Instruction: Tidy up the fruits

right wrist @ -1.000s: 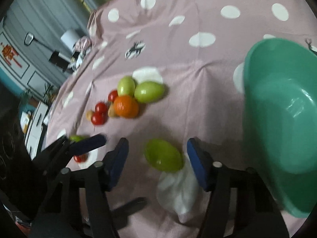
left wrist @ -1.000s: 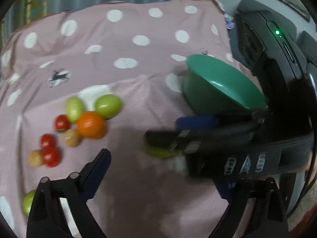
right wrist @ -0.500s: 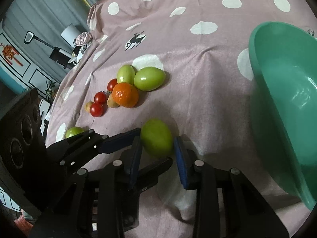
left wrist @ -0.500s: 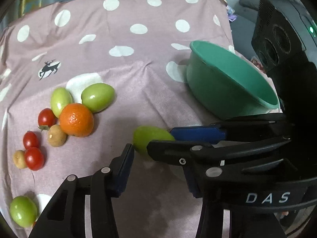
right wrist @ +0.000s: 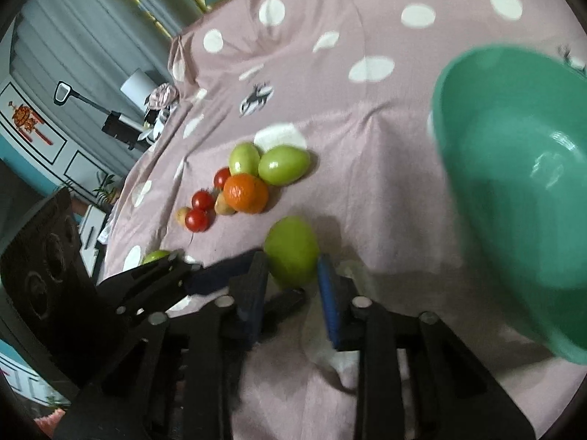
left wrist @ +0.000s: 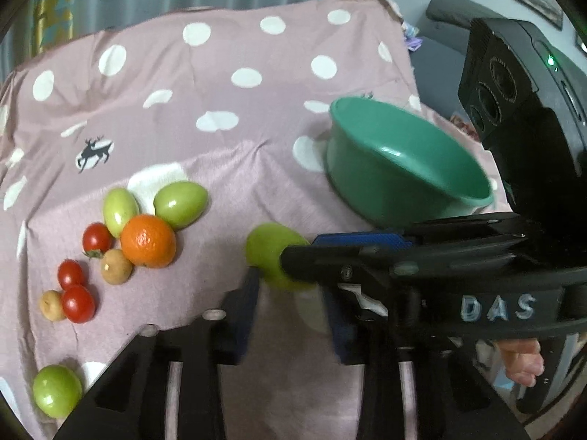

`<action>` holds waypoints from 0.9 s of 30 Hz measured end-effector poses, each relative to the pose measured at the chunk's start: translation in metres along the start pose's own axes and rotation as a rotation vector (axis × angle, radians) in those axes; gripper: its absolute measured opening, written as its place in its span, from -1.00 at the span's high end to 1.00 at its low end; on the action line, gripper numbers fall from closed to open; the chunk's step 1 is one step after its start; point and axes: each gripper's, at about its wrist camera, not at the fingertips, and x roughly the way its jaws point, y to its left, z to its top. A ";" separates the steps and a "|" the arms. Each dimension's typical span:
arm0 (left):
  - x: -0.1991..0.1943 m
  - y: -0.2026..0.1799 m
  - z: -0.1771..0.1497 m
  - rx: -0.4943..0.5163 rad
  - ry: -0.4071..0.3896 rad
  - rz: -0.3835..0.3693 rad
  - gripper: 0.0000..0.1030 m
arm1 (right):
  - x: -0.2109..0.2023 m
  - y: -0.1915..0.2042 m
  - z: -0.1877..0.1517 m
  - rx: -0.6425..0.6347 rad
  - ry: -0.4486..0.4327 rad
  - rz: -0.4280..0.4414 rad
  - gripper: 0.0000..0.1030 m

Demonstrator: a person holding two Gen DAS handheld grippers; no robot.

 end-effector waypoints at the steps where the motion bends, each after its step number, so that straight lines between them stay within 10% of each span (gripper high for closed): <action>1: -0.006 -0.005 0.002 0.025 -0.020 0.015 0.76 | -0.006 -0.001 0.001 0.011 -0.018 0.009 0.99; 9: 0.003 -0.010 0.004 0.051 -0.013 0.089 0.77 | -0.019 -0.011 0.004 0.092 -0.033 0.074 0.77; 13: 0.019 0.010 -0.009 0.048 0.097 0.158 0.33 | -0.001 0.001 0.003 0.064 0.029 0.019 -0.25; 22: 0.022 0.032 0.000 -0.037 0.030 0.114 -0.34 | 0.036 0.015 0.007 0.056 0.069 0.011 -0.28; 27: 0.046 0.039 0.010 -0.113 0.150 0.011 -0.43 | 0.048 0.010 0.017 0.049 0.068 -0.077 0.05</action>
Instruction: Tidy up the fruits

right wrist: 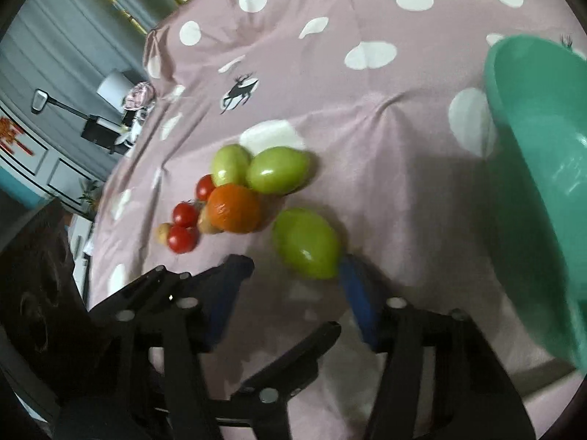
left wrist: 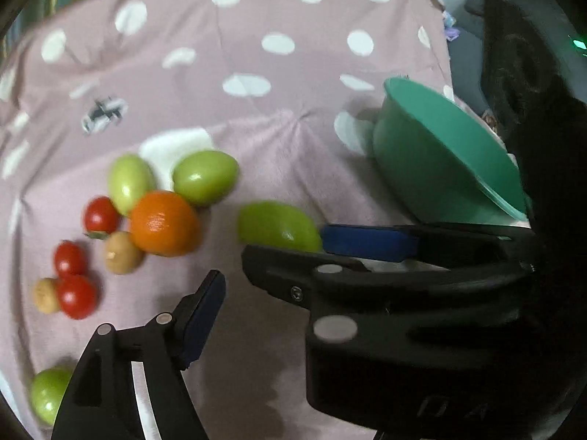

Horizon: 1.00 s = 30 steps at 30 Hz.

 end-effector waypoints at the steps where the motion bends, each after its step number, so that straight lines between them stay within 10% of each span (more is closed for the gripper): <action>1: 0.004 0.000 0.001 -0.013 0.022 -0.020 -0.42 | 0.000 -0.003 0.002 0.007 0.012 0.000 0.07; 13: 0.006 0.003 0.005 -0.057 0.021 -0.080 -0.07 | -0.002 -0.024 0.004 0.100 -0.021 0.078 0.62; 22: -0.017 0.014 -0.001 -0.059 -0.109 0.061 -0.07 | -0.004 -0.018 0.011 0.155 -0.030 0.103 -0.12; 30: -0.035 0.004 -0.013 0.085 -0.166 0.123 -0.08 | 0.007 -0.001 0.018 0.101 -0.040 0.010 -0.15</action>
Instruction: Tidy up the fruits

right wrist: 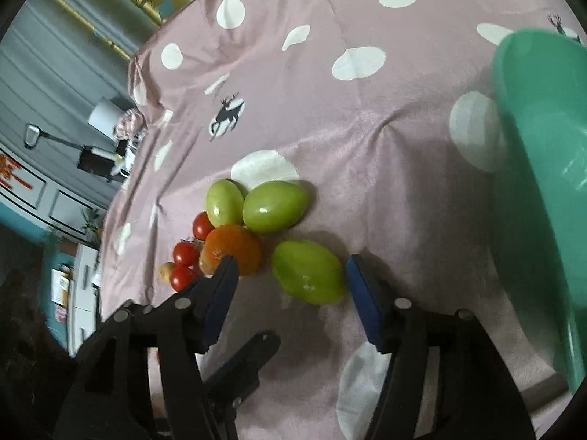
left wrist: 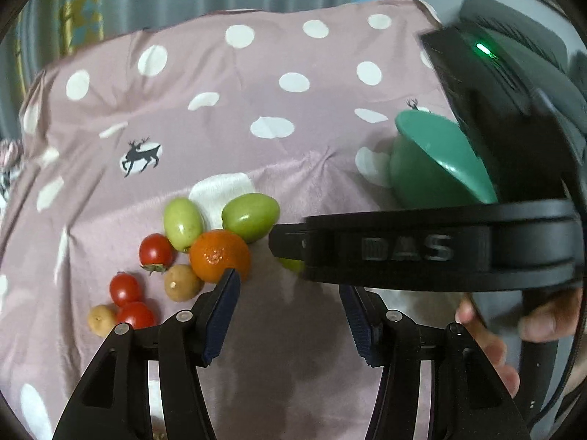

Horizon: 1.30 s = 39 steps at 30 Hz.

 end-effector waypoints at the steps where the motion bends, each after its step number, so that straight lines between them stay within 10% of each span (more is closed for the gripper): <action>1: 0.000 0.000 -0.001 0.008 0.003 0.002 -0.08 | 0.001 0.001 0.000 -0.007 -0.001 -0.011 -0.08; 11: -0.002 0.001 -0.009 0.021 0.013 -0.005 -0.08 | -0.005 -0.014 -0.002 0.035 0.010 0.066 0.60; 18: -0.008 -0.008 -0.016 0.051 0.019 -0.003 -0.08 | -0.009 -0.016 -0.011 0.030 0.039 0.035 0.40; 24: -0.012 -0.011 -0.026 0.120 0.008 0.065 -0.08 | -0.004 -0.003 -0.007 -0.001 0.051 0.046 -0.25; 39: -0.025 0.019 -0.034 0.059 0.011 0.080 -0.08 | 0.011 0.012 0.001 0.006 0.044 -0.092 -0.17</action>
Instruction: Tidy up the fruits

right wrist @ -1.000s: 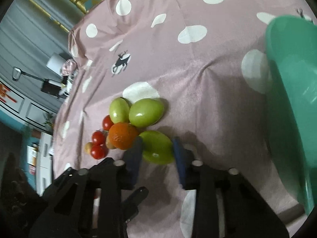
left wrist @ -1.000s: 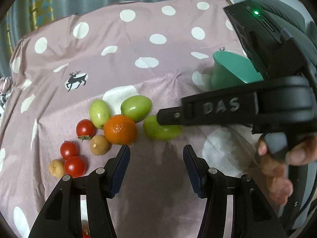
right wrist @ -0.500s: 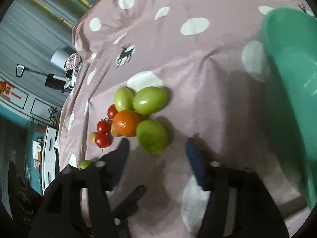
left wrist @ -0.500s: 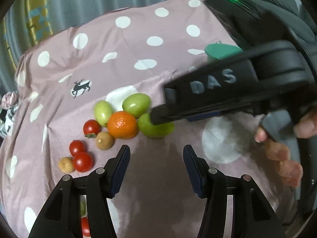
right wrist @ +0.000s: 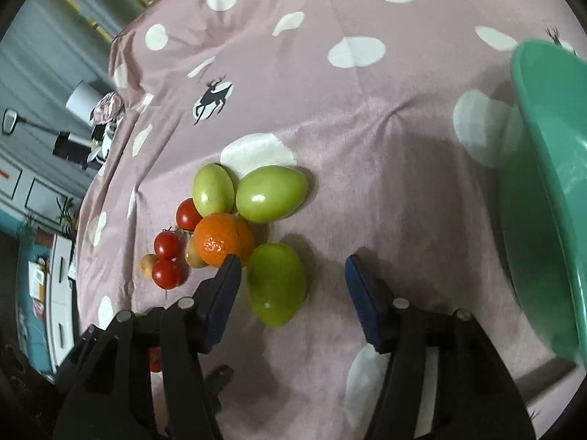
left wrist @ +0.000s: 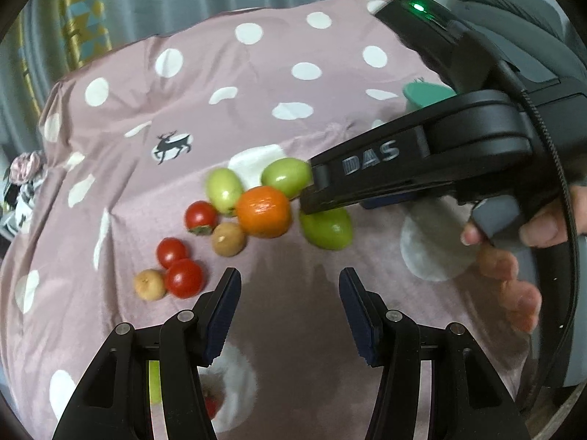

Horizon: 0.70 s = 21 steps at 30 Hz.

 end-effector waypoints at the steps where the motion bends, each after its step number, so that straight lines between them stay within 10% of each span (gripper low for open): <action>1: -0.001 0.002 0.000 -0.009 -0.003 -0.002 -0.08 | -0.001 0.000 -0.001 0.007 0.001 0.008 -0.16; 13: 0.018 -0.017 0.023 -0.024 -0.034 -0.090 -0.08 | -0.027 -0.001 -0.004 -0.022 -0.052 0.127 0.15; 21: 0.056 -0.009 0.040 -0.174 0.130 -0.193 -0.08 | -0.001 -0.004 0.001 0.007 0.023 0.136 0.37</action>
